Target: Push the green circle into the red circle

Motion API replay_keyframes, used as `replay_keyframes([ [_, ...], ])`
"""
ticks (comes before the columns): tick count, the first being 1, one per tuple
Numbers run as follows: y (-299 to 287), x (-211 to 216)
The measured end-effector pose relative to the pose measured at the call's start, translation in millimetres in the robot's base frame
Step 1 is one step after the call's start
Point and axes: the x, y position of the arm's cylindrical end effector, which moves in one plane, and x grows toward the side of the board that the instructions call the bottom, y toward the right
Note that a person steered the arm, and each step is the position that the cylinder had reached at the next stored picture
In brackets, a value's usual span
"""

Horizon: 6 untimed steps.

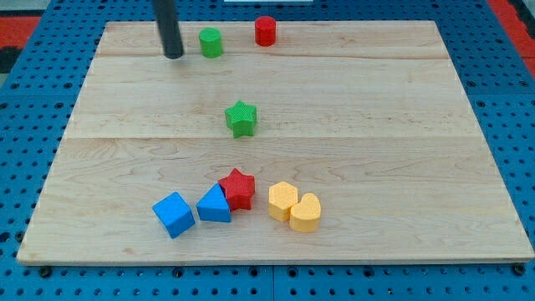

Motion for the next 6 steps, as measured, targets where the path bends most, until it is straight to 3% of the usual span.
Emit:
replay_keyframes([
  [1, 56.5, -20.5],
  [2, 99.3, -15.0],
  [3, 42.2, 55.7],
  [4, 34.5, 146.4],
  [5, 55.9, 174.7],
  [6, 145.9, 174.6],
])
